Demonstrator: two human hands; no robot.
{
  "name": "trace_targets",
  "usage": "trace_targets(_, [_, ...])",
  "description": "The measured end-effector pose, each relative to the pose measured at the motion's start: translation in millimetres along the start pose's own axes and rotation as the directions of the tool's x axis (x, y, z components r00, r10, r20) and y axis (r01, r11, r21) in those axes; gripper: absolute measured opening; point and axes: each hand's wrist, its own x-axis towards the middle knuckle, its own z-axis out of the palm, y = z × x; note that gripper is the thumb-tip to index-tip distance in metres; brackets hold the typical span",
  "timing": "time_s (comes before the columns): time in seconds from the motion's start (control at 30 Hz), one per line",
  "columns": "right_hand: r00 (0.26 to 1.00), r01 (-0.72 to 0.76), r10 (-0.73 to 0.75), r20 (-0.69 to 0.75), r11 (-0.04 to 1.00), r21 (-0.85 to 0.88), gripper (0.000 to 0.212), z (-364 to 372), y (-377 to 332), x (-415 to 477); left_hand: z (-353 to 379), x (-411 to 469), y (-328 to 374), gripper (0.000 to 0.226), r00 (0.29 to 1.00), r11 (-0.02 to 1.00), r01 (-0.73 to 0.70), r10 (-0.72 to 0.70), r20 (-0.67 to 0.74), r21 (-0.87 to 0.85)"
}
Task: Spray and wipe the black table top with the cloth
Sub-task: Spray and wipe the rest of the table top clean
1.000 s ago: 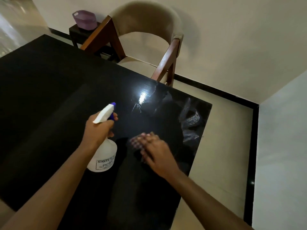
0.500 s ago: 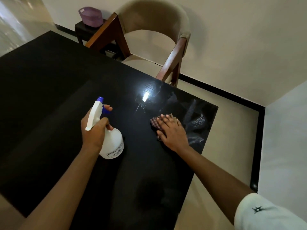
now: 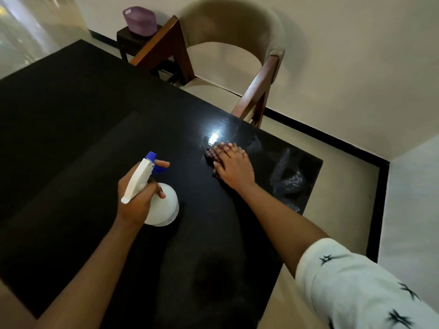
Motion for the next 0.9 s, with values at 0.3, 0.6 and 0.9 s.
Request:
trace_targets(0.3, [0.918, 0.394, -0.395, 0.044, 0.918, 0.034, 0.049, 22, -59, -7, 2, 5, -14, 0.058, 0.998, 0.998, -0.055, 0.055, -0.013, -0.021])
trace_targets(0.6, [1.0, -0.022, 0.022, -0.008, 1.0, -0.011, 0.052, 3, -13, 56, 8, 3, -22, 0.044, 0.998, 0.997, -0.048, 0.044, -0.055, -0.067])
trace_targets(0.9, [0.925, 0.373, -0.371, 0.086, 0.928, -0.013, 0.057, 5, 2, -54, 21, 10, -22, 0.047, 0.994, 0.995, -0.088, 0.085, -0.063, -0.048])
